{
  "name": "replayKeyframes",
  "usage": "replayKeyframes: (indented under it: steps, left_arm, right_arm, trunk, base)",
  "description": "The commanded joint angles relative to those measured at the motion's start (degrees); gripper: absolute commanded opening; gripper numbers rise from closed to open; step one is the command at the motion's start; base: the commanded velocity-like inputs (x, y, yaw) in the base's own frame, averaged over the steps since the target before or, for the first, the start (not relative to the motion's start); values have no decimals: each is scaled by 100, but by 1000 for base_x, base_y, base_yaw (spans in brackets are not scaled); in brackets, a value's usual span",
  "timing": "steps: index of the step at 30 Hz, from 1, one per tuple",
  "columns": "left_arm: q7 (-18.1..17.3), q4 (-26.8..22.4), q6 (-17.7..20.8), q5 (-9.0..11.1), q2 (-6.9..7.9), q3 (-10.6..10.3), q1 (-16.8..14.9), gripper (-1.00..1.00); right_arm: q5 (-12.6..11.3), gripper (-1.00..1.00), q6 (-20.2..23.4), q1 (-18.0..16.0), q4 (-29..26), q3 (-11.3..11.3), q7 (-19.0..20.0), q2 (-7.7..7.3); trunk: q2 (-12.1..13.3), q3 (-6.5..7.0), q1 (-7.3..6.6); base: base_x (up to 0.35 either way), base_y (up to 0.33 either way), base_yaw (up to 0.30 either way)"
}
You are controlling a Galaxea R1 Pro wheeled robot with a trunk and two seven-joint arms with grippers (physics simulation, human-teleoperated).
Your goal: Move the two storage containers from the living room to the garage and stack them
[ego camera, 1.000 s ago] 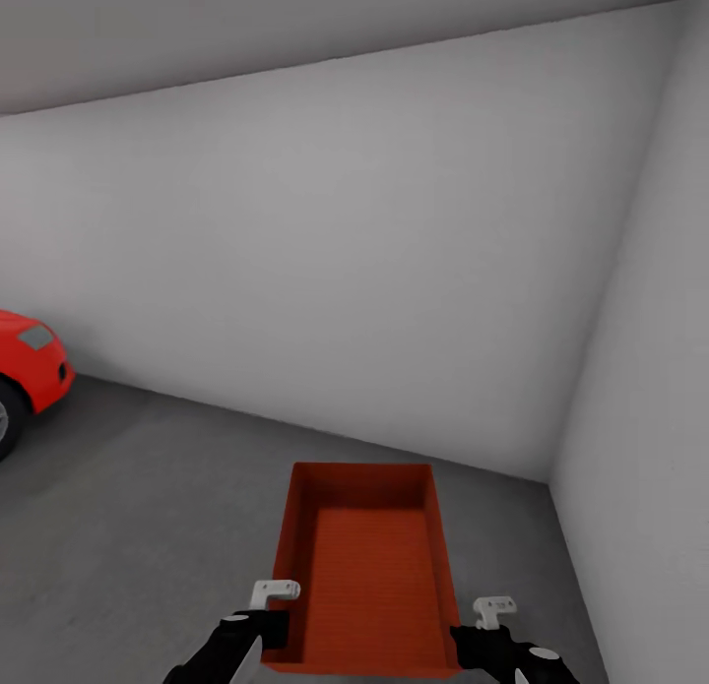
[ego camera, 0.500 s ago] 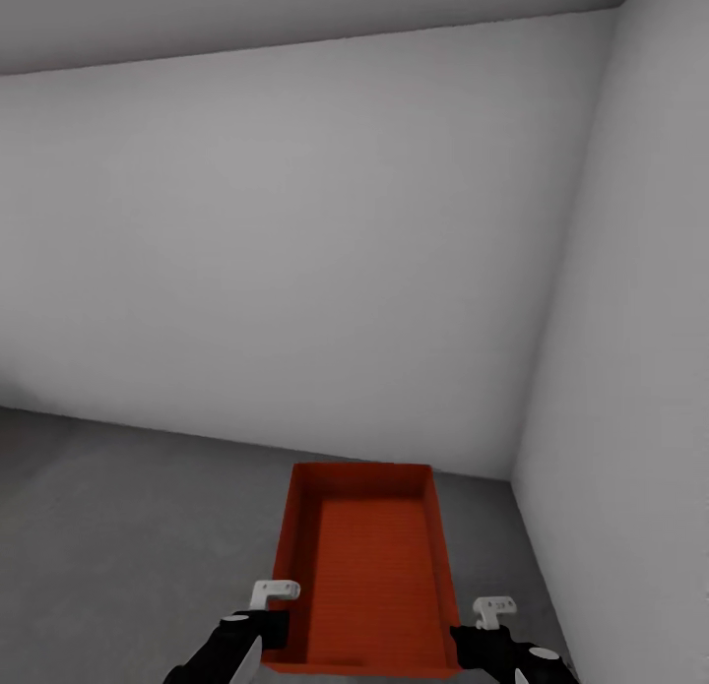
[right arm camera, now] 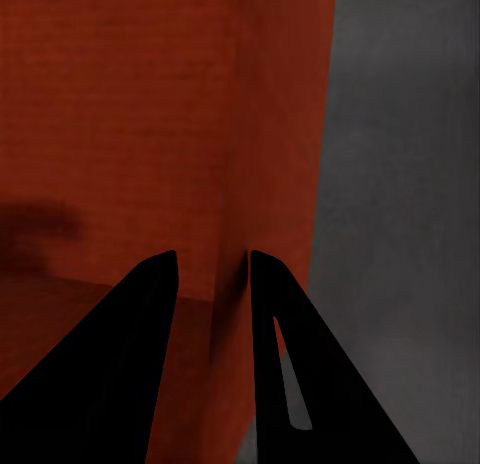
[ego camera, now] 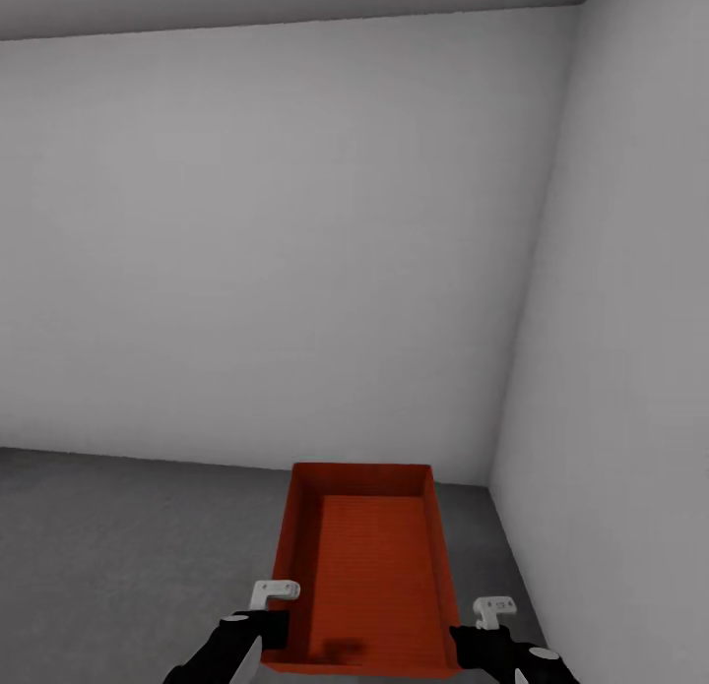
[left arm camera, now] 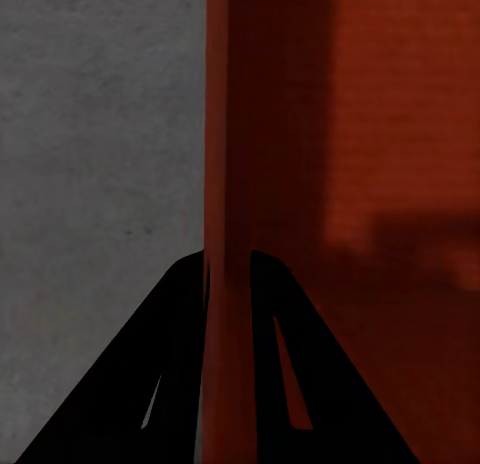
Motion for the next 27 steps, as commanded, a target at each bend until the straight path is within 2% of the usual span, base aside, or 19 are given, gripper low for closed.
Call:
replayKeyframes:
  steps: [1, 10, 16, 21, 27]
  left_arm:
    - [60, -73, -355, -18, -4, 20, -2, -100]
    - [60, -73, -355, -18, -9, 20, -2, -100]
    - [60, -73, -355, -18, -12, 20, -2, -100]
    - [60, -73, -355, -18, -14, 20, -2, -100]
    - [60, -73, -355, -18, -18, 20, -2, -100]
  right_arm:
    - [-32, -100, 35, 5, 4, 51, -2, 167]
    - [-32, -100, 35, 5, 4, 53, -2, 167]
    - [-30, -100, 35, 5, 4, 58, 2, 167]
    - [-25, -100, 35, 5, 4, 60, -2, 167]
    - [-24, -100, 35, 5, 4, 53, -2, 167]
  trunk:
    - [-3, -2, 5]
    - [-3, -2, 5]
    - [-3, -2, 5]
    - [-3, -2, 5]
    - [-3, -2, 5]
  base:
    - [323, 0, -9]
    - [323, 0, -5]
    - [323, 0, -163]
    - [314, 0, -40]
    - [89, 0, -3]
